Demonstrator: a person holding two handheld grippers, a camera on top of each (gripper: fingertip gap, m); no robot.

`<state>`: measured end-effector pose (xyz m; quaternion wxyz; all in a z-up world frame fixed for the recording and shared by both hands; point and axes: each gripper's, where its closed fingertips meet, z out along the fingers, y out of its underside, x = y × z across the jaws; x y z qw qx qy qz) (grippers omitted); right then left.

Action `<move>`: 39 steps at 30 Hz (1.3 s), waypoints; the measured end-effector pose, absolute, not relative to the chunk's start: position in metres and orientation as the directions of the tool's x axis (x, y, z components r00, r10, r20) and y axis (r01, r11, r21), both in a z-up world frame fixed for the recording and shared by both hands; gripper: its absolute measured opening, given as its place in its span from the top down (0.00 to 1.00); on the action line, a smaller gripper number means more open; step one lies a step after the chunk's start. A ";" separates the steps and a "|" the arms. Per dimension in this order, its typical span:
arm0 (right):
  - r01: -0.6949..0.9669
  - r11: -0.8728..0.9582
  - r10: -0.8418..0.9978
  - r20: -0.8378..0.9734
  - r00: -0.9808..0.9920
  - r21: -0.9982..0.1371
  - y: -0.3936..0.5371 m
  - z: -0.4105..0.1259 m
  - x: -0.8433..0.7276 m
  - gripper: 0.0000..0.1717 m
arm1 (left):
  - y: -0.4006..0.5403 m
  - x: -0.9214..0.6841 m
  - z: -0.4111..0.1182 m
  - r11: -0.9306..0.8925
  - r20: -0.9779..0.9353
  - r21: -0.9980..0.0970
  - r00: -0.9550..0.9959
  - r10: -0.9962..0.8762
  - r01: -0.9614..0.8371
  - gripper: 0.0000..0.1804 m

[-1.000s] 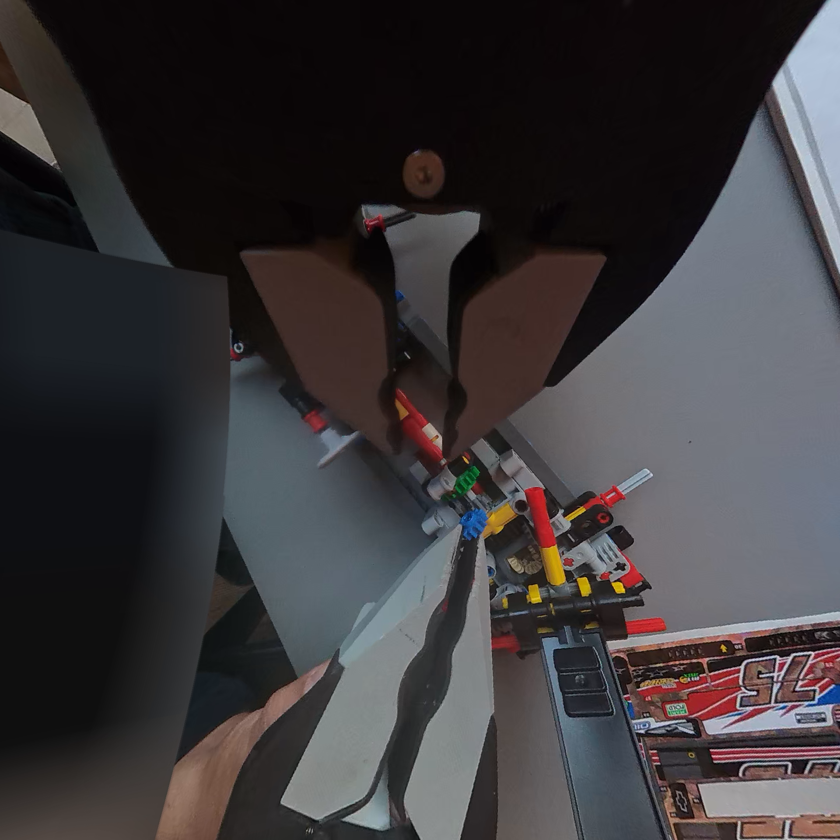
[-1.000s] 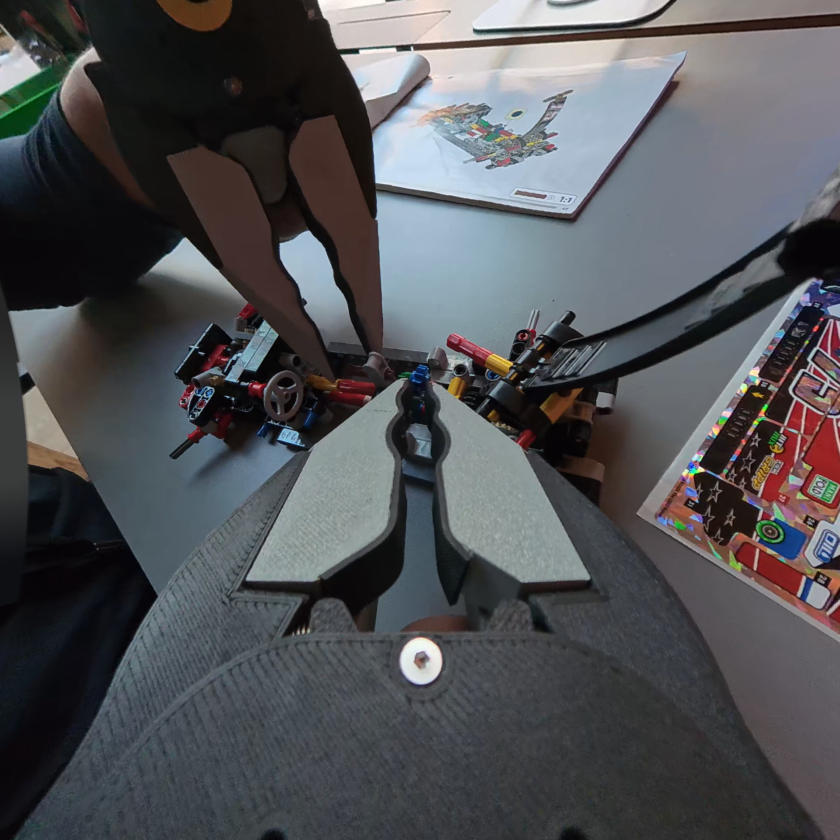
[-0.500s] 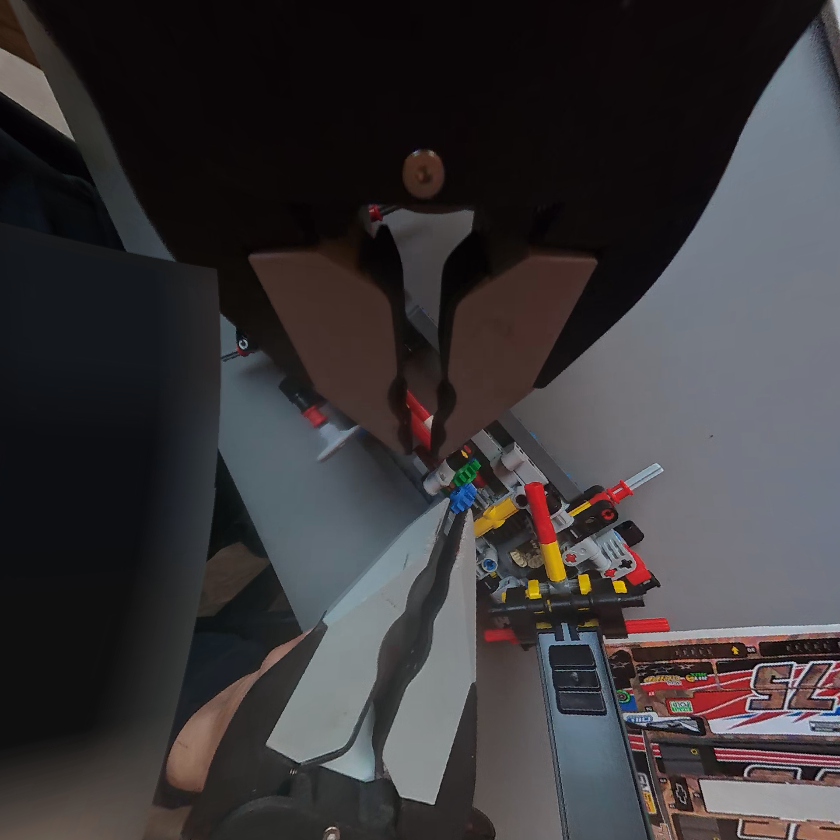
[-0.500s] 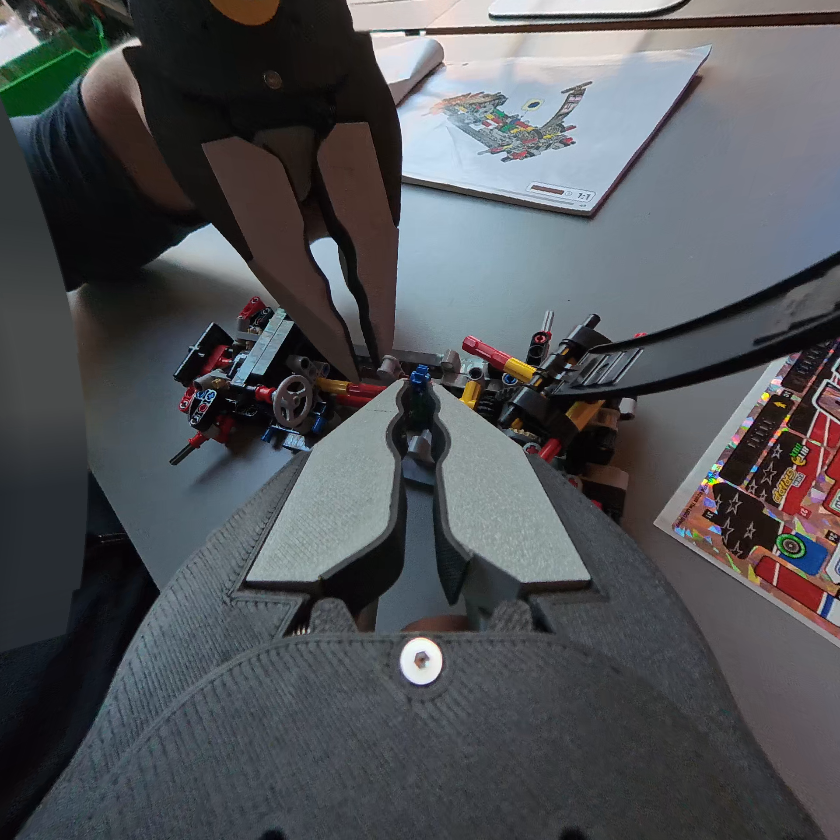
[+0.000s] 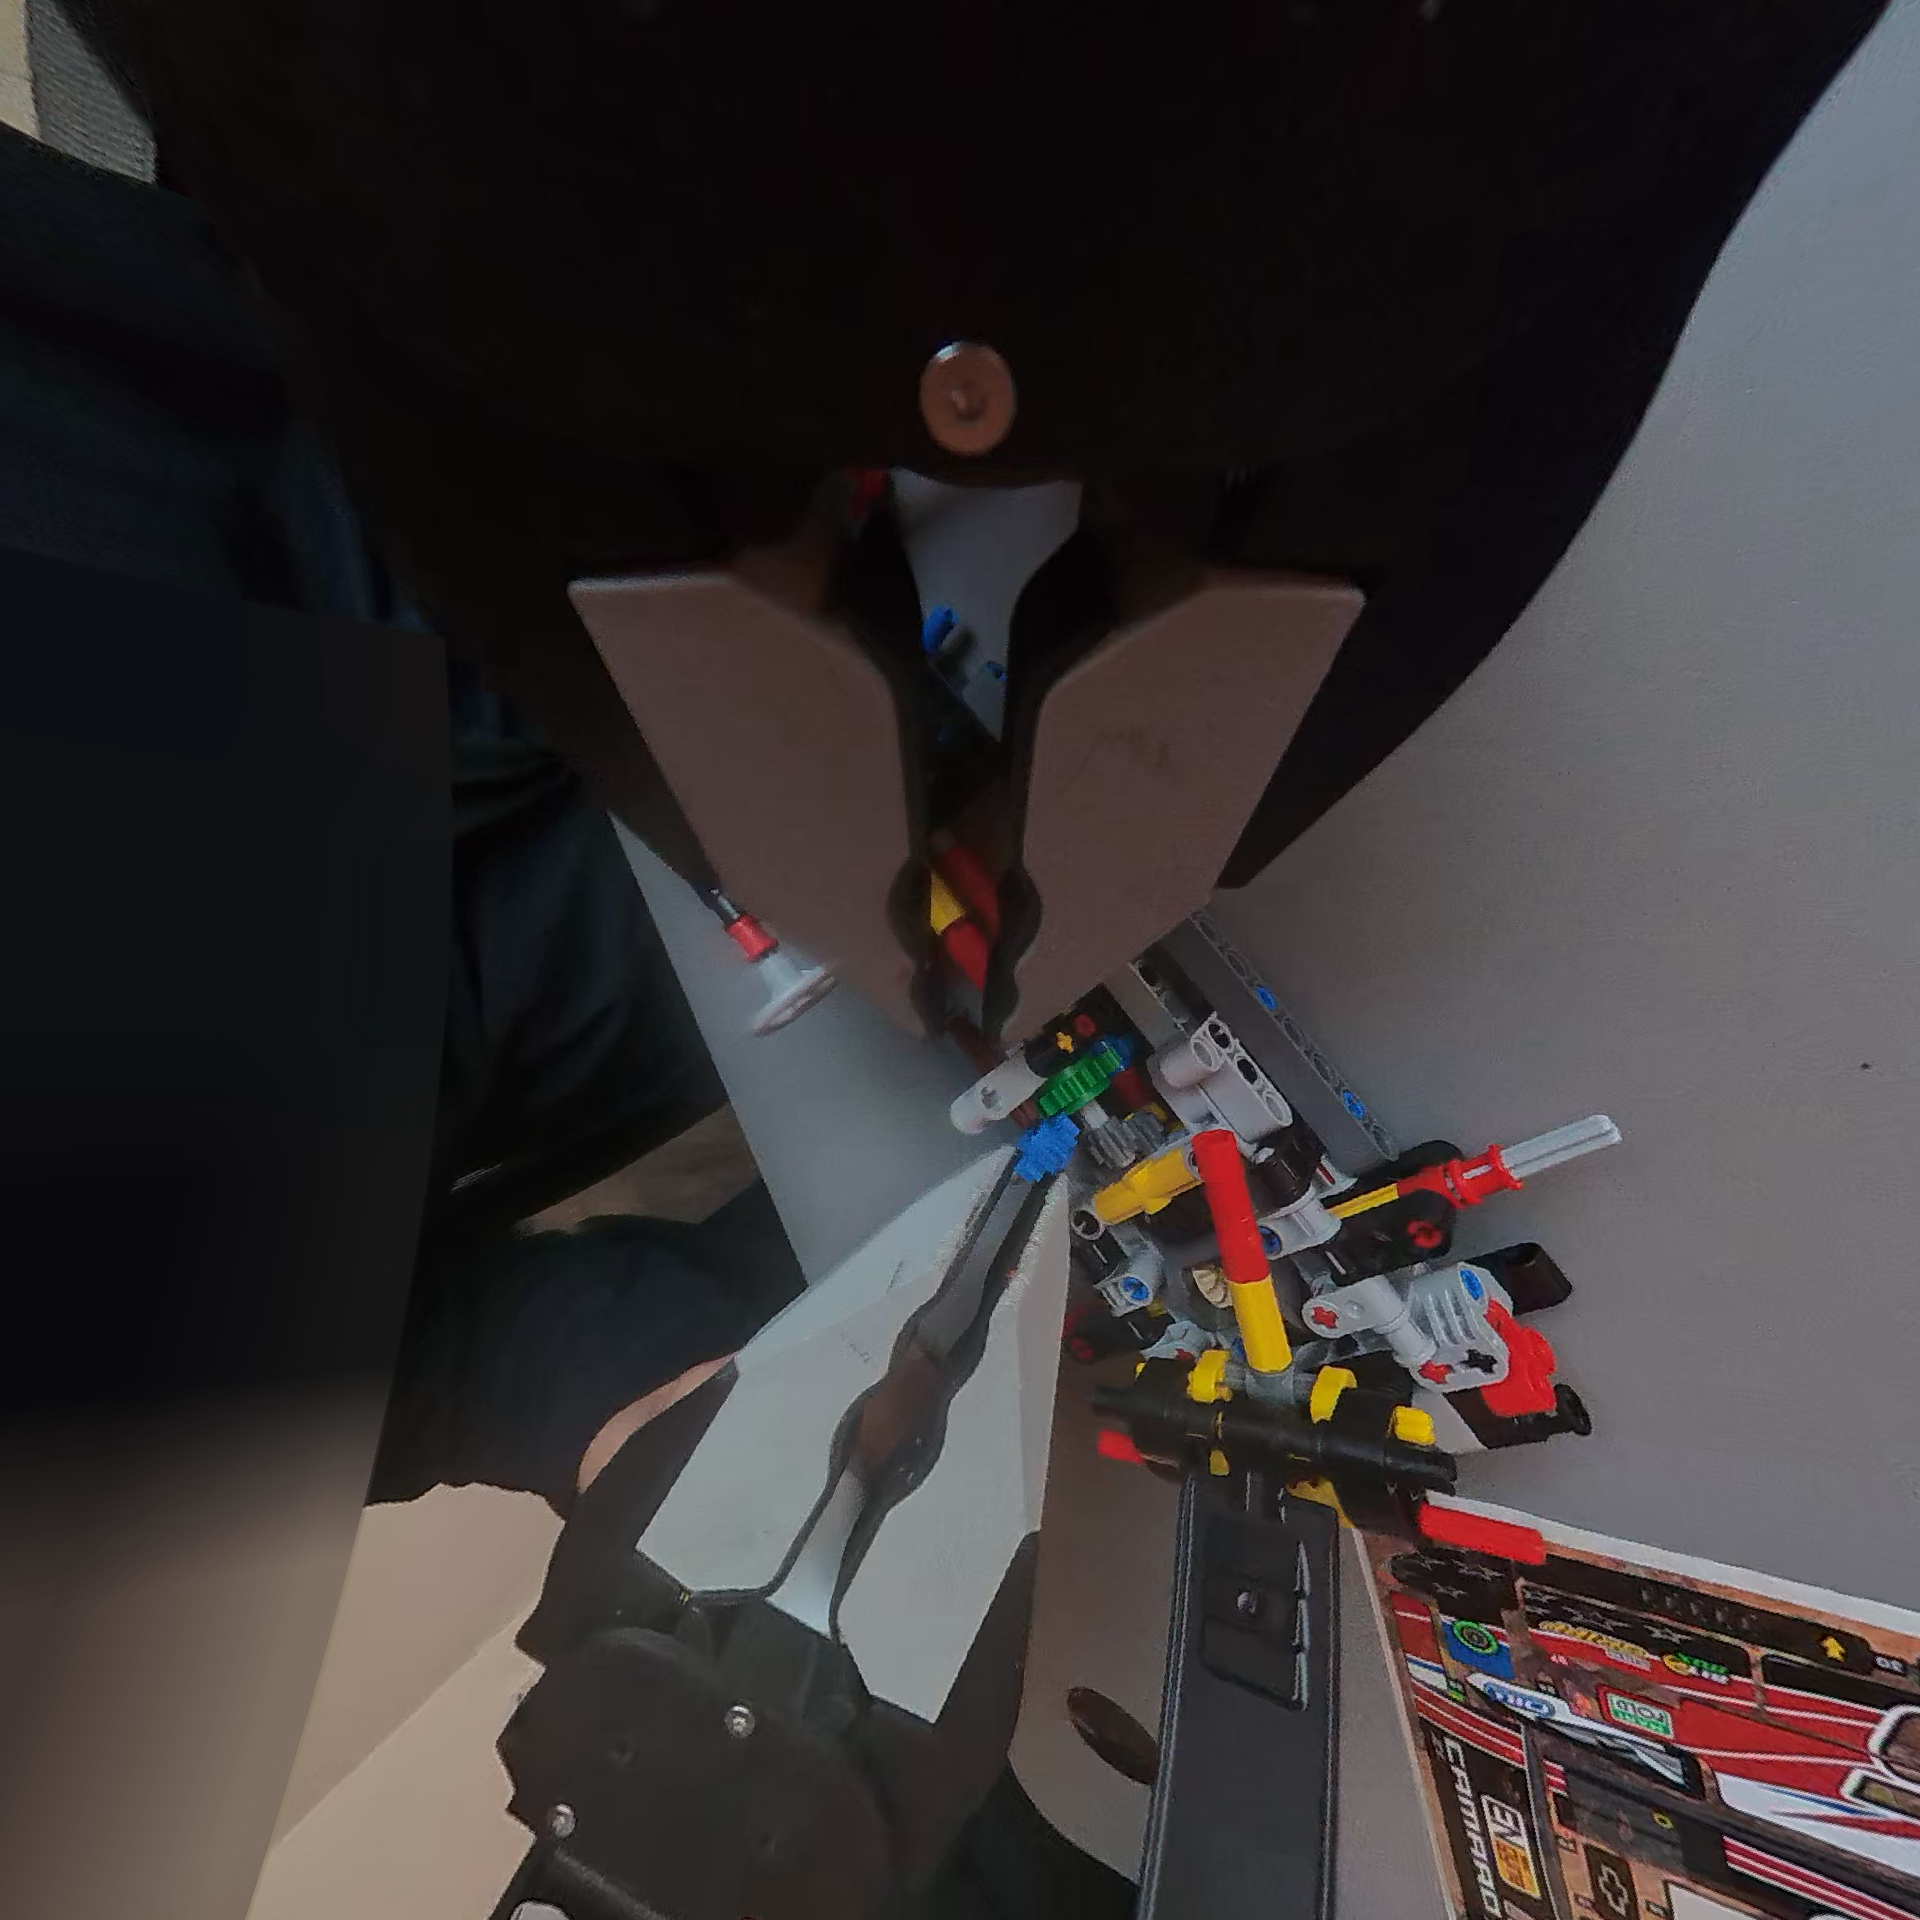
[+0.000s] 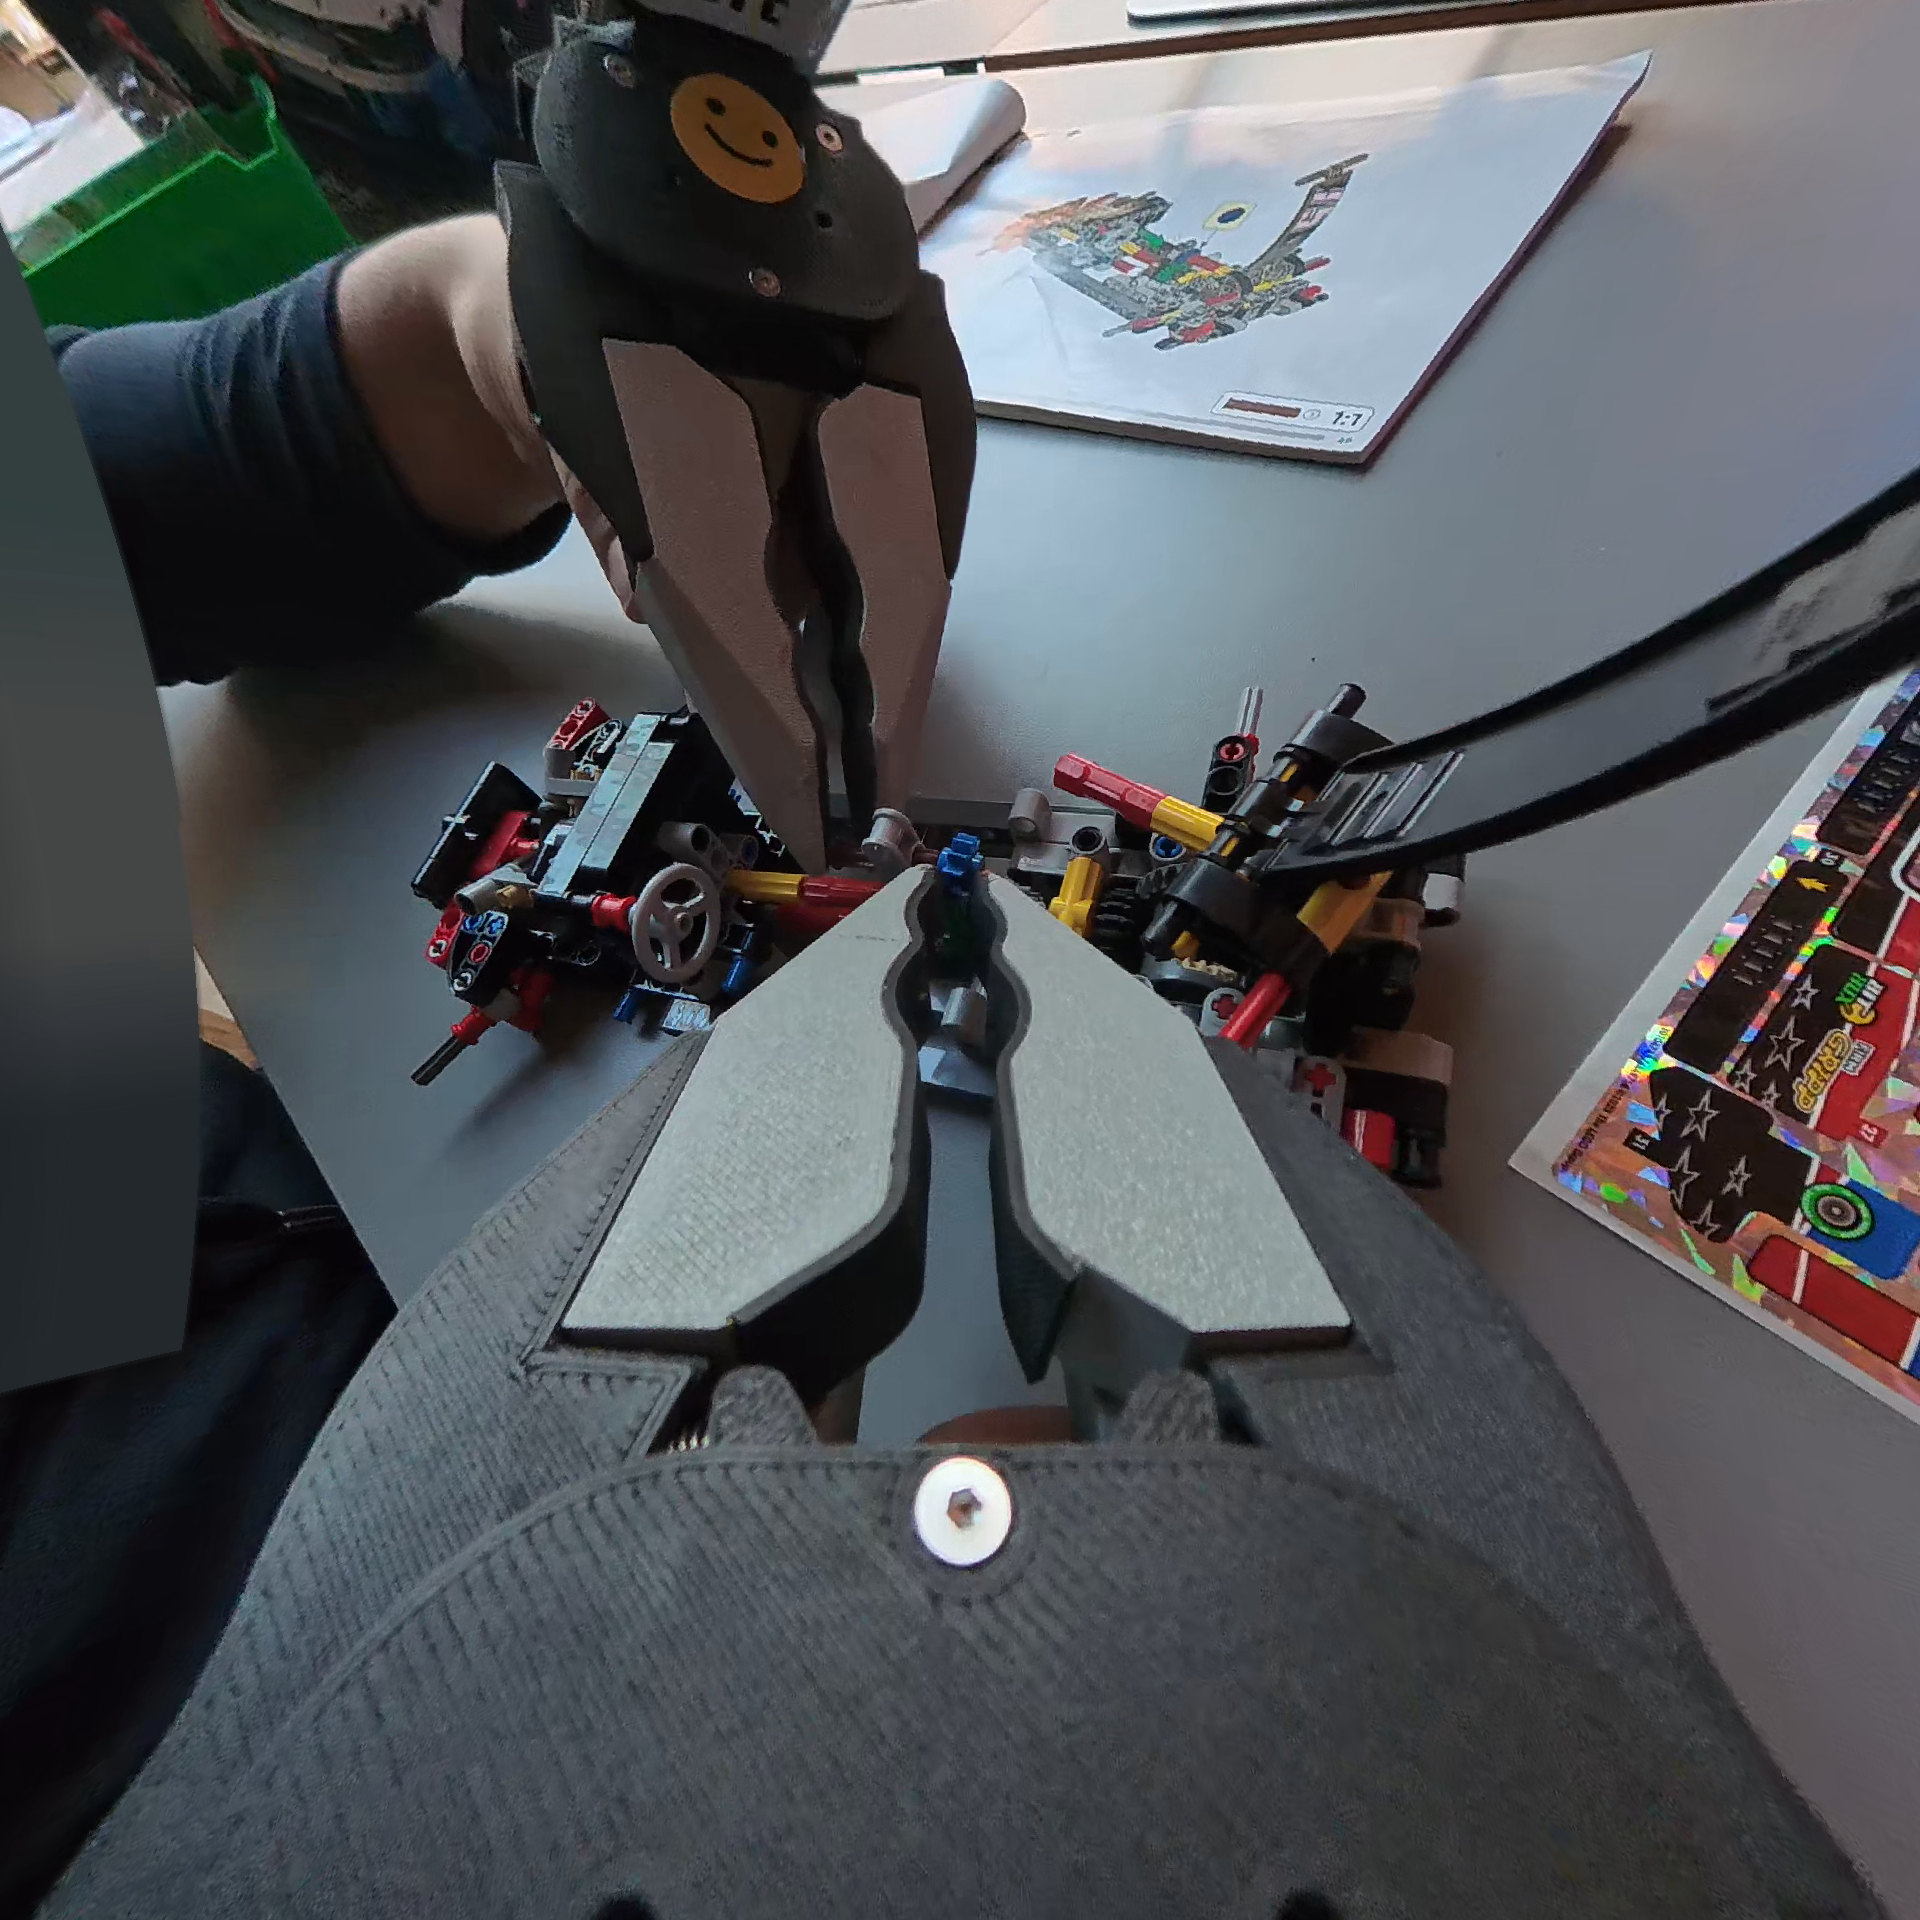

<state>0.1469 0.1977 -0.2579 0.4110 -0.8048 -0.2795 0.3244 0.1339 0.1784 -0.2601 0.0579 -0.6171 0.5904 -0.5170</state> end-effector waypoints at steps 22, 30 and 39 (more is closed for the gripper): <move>0.131 -0.586 0.710 -0.429 0.558 -0.799 0.192 -0.258 0.150 0.98 | 0.175 0.136 -0.259 -0.383 0.660 -0.653 -0.243 -0.711 -0.653 0.98; 0.110 -0.611 0.697 -0.468 0.543 -0.784 0.192 -0.259 0.151 0.98 | 0.176 0.136 -0.259 -0.395 0.674 -0.645 -0.243 -0.698 -0.654 0.99; 0.144 -0.561 0.720 -0.395 0.570 -0.815 0.193 -0.258 0.148 0.98 | 0.175 0.135 -0.258 -0.420 0.710 -0.618 -0.242 -0.661 -0.665 0.98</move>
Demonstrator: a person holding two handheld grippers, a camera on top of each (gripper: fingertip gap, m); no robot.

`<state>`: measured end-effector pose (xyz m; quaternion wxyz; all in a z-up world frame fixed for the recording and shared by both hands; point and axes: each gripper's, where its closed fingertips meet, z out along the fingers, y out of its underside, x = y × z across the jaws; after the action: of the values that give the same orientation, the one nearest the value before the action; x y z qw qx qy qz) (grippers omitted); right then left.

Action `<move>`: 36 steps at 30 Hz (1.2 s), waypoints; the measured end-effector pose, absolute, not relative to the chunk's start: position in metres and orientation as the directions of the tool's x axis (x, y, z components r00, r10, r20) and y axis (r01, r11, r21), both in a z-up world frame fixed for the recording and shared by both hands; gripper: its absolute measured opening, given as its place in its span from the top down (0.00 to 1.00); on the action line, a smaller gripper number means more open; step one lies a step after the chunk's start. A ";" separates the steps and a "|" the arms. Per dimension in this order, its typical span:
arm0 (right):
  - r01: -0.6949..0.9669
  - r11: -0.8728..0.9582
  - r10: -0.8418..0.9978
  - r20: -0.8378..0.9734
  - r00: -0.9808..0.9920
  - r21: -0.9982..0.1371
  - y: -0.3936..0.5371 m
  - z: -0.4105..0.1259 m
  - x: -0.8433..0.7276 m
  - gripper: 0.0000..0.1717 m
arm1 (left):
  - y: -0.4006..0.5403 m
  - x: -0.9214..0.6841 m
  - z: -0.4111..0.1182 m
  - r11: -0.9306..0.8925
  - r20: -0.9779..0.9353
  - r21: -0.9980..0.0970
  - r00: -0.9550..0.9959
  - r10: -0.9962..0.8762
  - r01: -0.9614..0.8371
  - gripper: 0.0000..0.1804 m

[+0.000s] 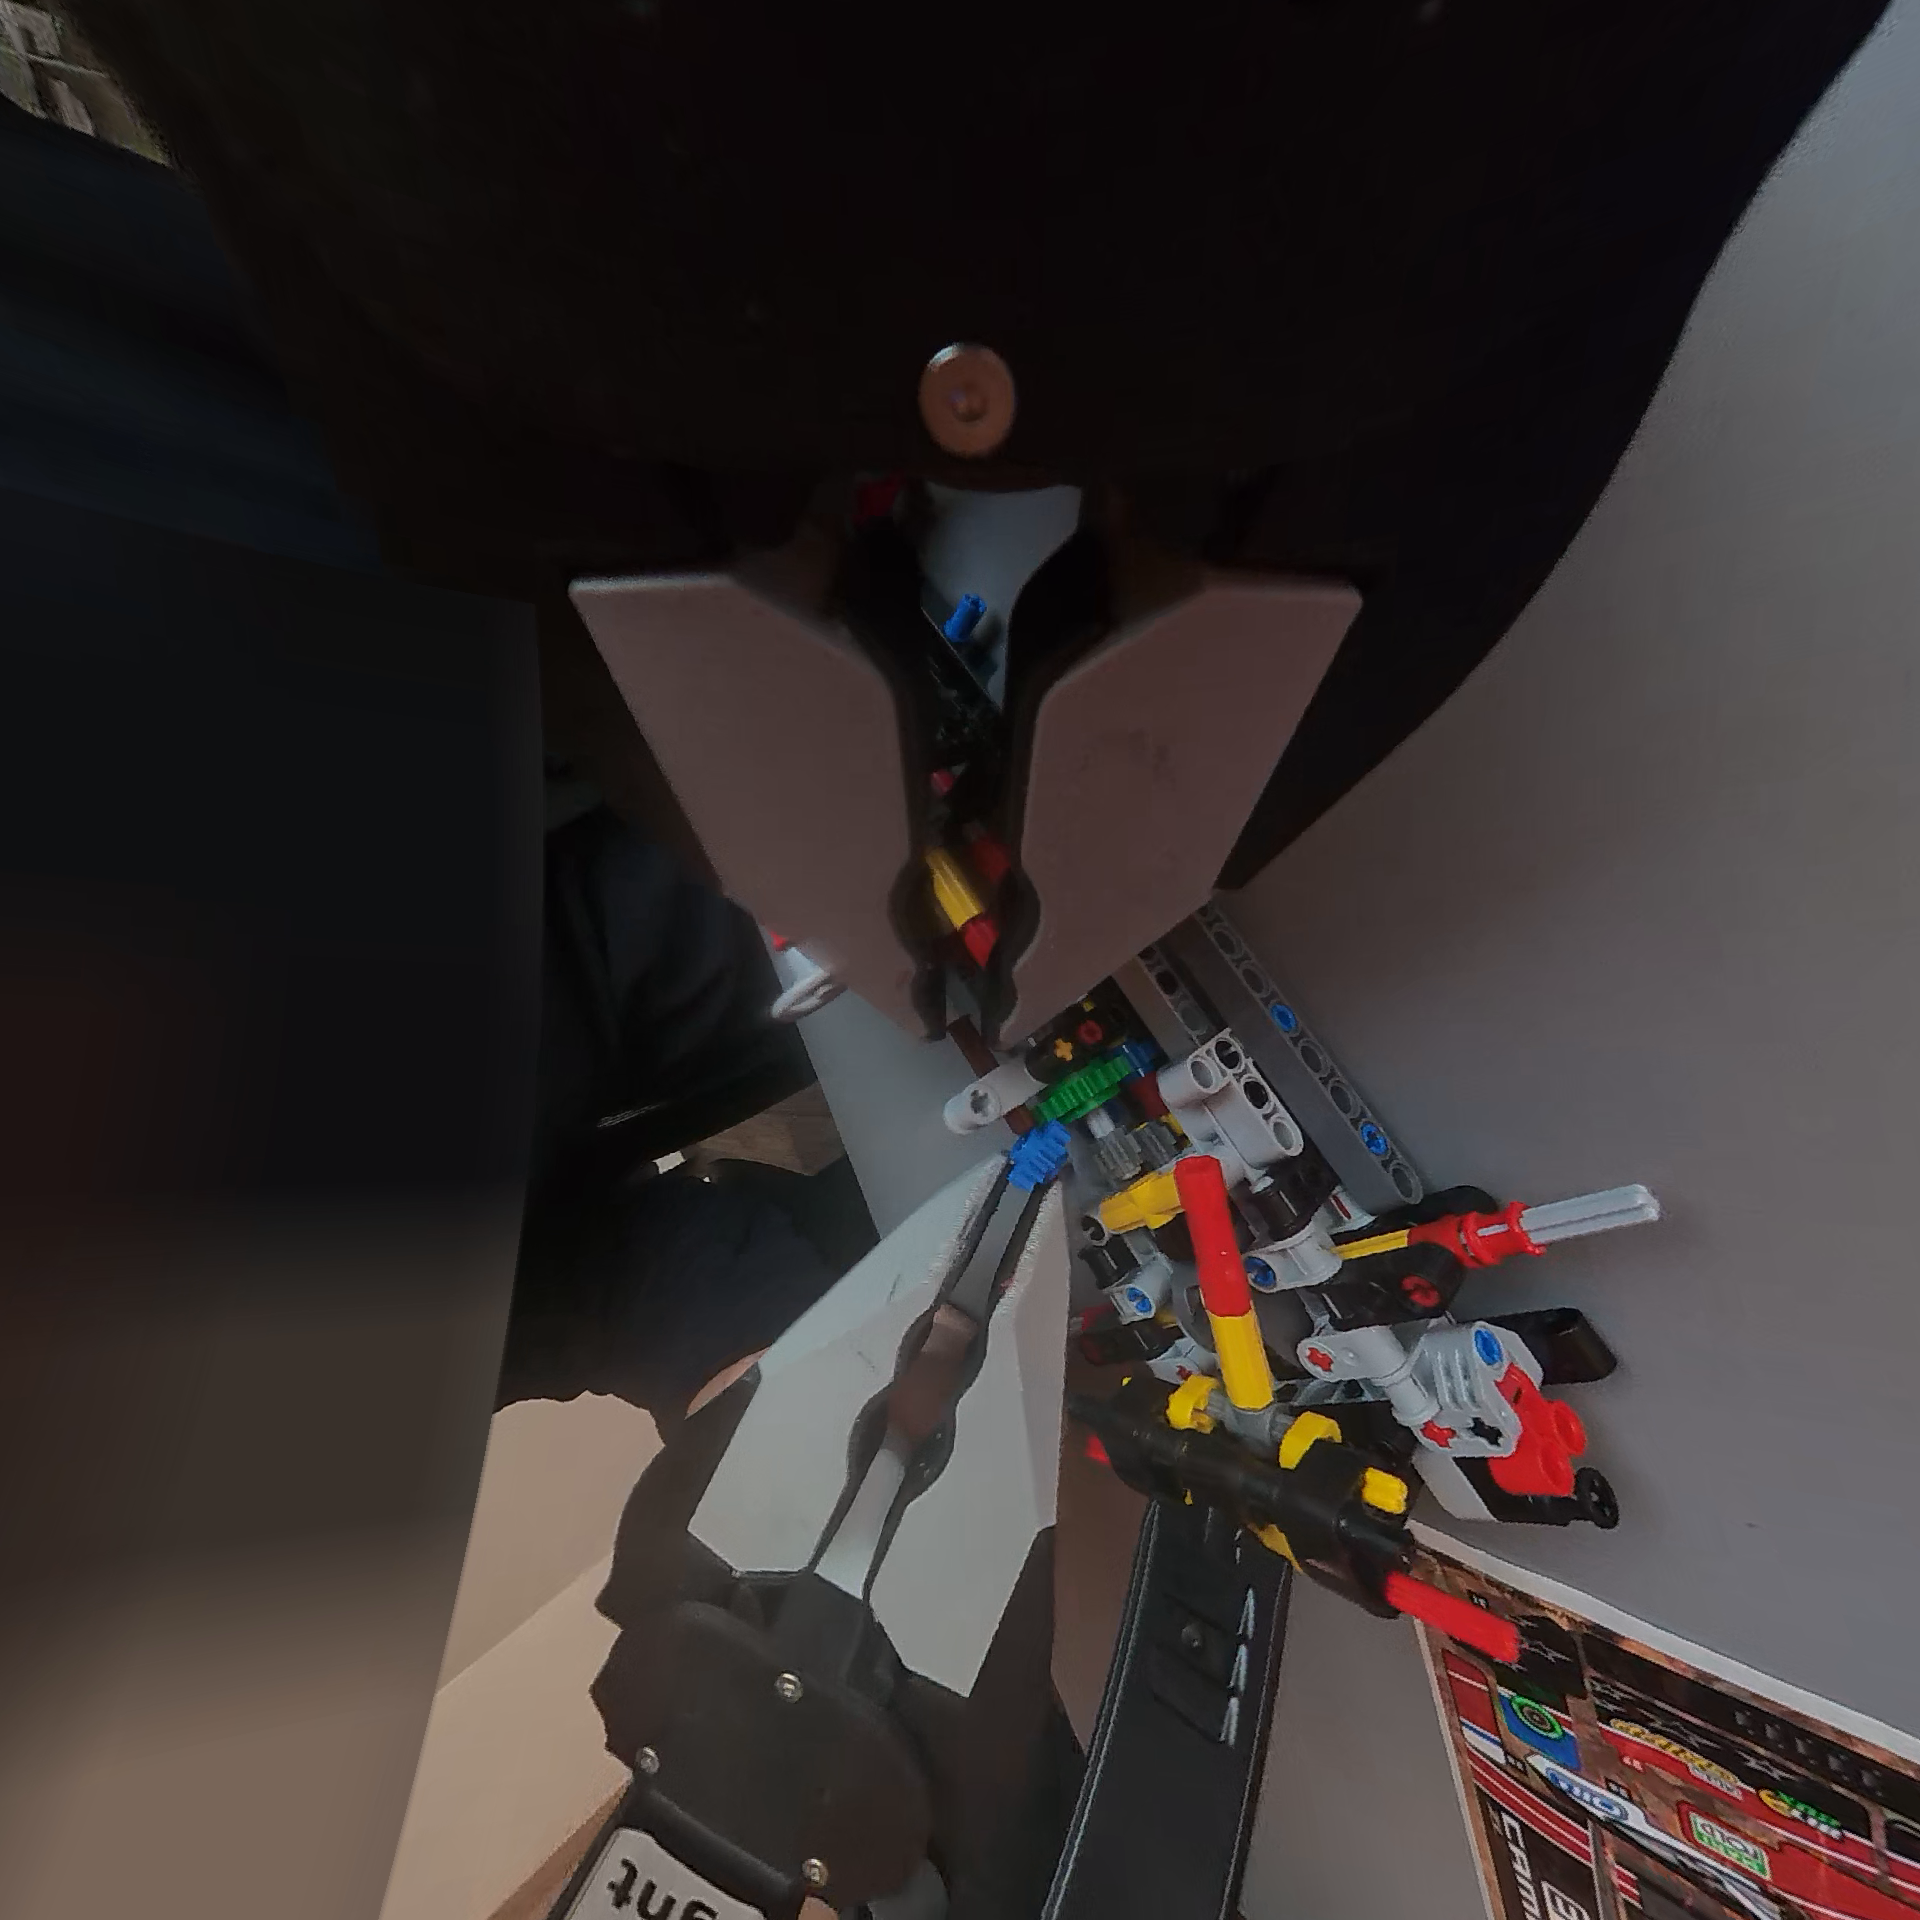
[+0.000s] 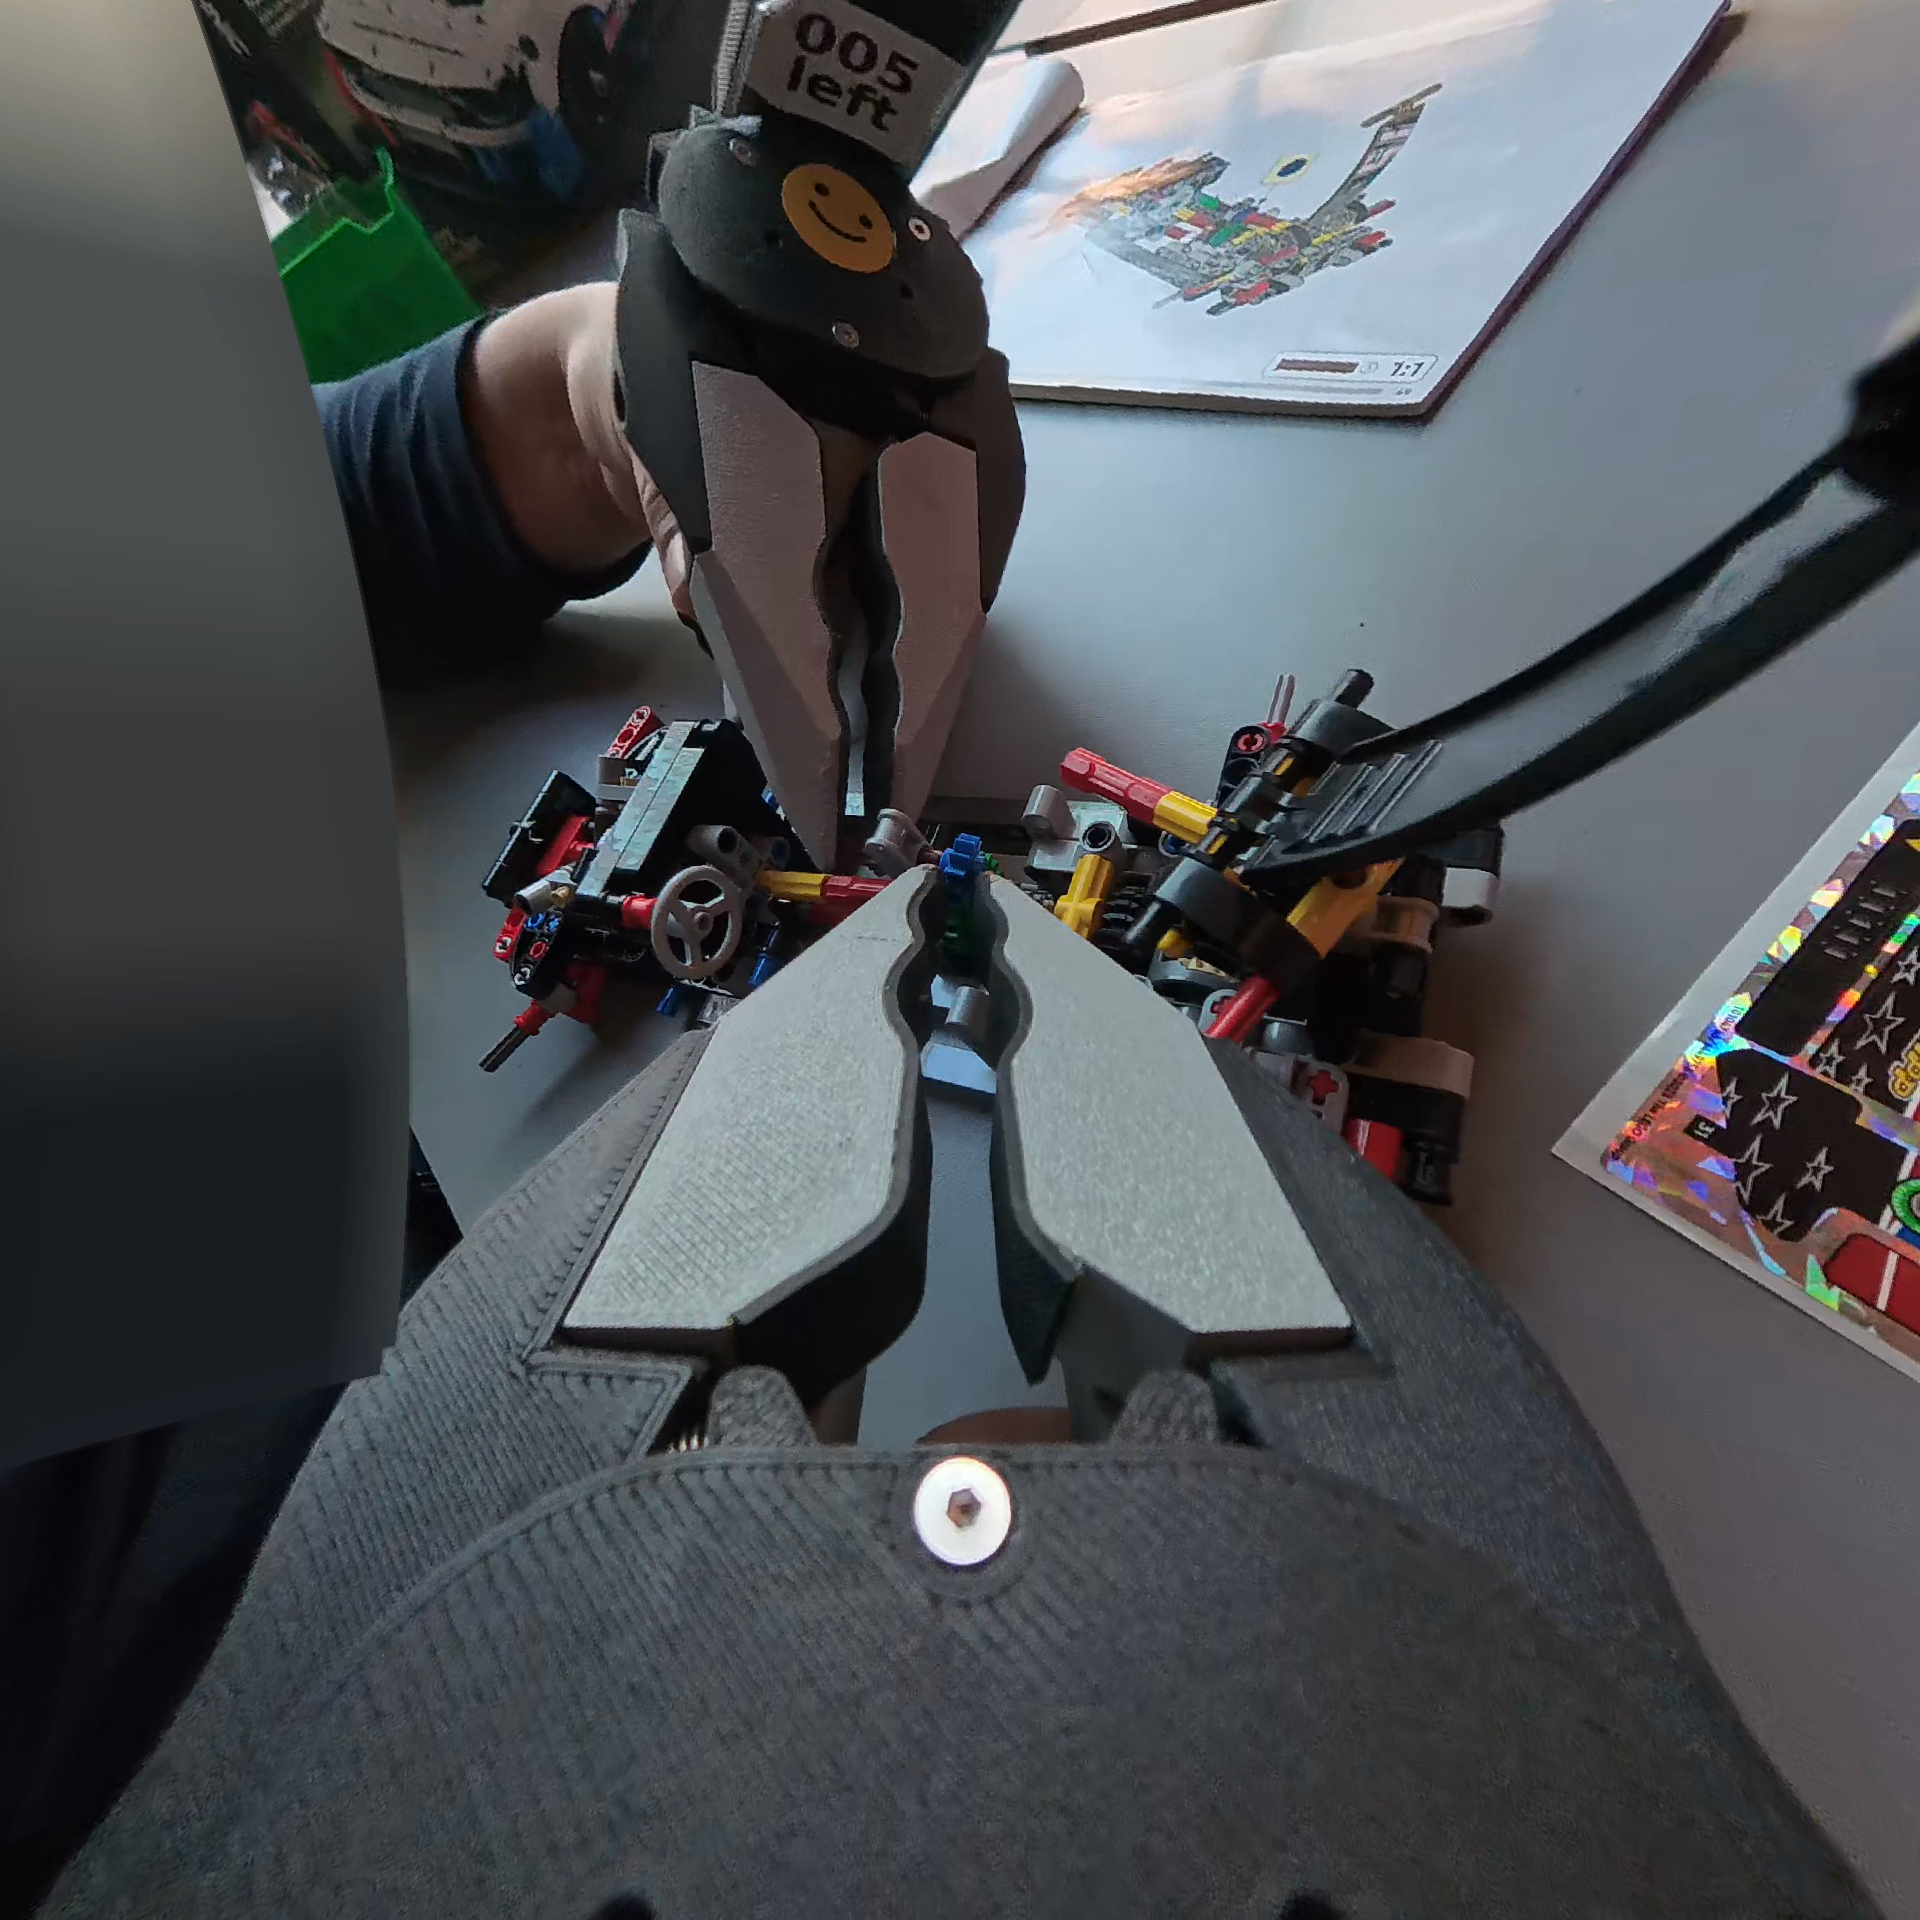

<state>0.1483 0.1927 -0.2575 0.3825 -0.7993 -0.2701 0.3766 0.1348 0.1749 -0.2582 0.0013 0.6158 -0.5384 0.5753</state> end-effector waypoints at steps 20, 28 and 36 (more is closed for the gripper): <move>0.284 -0.416 0.797 -0.195 0.571 -0.864 0.193 -0.258 0.148 0.99 | 0.174 0.137 -0.259 -0.439 0.725 -0.605 -0.231 -0.649 -0.665 0.98; 0.386 -0.278 0.851 -0.039 0.523 -0.880 0.191 -0.257 0.149 0.99 | 0.172 0.138 -0.259 -0.438 0.723 -0.607 -0.231 -0.652 -0.663 0.98; 0.449 -0.177 0.858 0.087 0.507 -0.876 0.189 -0.257 0.150 0.98 | 0.171 0.139 -0.259 -0.435 0.713 -0.615 -0.229 -0.663 -0.658 0.98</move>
<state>0.1500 0.1893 -0.2572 0.4624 -0.7345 -0.4448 0.2210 0.1391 0.1712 -0.2589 -0.0020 0.6210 -0.5316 0.5760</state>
